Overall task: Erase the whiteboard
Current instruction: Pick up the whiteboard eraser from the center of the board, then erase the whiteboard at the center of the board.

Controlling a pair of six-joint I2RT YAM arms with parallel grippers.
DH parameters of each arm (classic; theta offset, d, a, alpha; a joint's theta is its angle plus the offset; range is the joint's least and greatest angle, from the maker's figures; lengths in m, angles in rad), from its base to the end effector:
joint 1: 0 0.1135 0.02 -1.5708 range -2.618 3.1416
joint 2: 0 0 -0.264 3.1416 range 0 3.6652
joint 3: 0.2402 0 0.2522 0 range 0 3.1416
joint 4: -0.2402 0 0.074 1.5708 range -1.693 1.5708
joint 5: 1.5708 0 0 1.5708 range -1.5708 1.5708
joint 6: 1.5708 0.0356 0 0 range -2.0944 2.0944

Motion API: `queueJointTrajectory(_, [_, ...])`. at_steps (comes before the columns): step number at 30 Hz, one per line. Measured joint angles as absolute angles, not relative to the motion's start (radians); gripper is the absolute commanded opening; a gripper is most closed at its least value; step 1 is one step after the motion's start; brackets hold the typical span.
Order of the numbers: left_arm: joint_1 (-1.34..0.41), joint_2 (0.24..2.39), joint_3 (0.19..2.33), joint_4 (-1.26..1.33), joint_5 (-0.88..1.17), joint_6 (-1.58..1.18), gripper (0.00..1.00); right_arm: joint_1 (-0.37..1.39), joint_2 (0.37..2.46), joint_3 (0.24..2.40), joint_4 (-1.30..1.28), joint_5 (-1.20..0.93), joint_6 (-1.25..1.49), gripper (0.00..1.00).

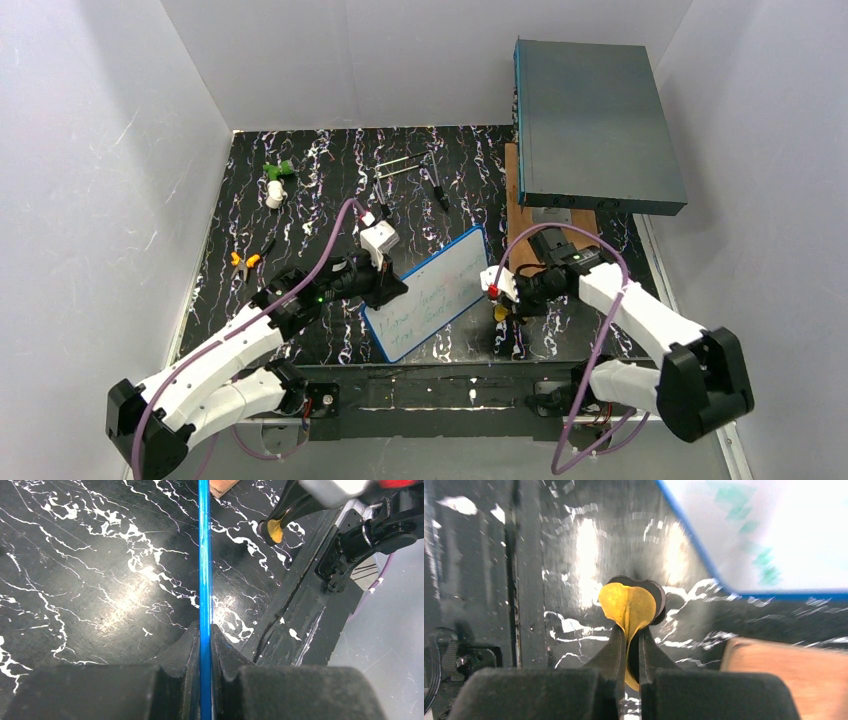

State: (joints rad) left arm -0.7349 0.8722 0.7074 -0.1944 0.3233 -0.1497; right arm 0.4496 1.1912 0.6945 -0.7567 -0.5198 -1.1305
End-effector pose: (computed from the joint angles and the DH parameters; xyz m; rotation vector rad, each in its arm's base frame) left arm 0.1427 -0.1442 0.2968 0.7952 1.8544 -0.8899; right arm 0.1714 0.1024 0.1951 -1.9450 1.7696 0.5181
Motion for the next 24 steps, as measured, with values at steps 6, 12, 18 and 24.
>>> queueJointTrajectory(6, [-0.660, 0.937, 0.682, -0.117, 0.440, -0.218, 0.00, 0.609, 1.105, 0.894, -0.840, -0.596, -1.132, 0.01])
queueJointTrajectory(12, [-0.602, 1.031, 0.684, -0.060, 0.533, -0.274, 0.00, 0.860, 1.188, 0.994, -0.758, -0.502, -1.008, 0.01])
queueJointTrajectory(18, [-0.529, 1.129, 0.727, -0.062, 0.634, -0.288, 0.00, 1.071, 1.294, 1.038, -0.624, -0.304, -0.897, 0.01])
queueJointTrajectory(24, [-0.442, 1.227, 0.801, -0.117, 0.736, -0.270, 0.00, 1.164, 1.423, 1.093, -0.458, -0.084, -0.794, 0.01])
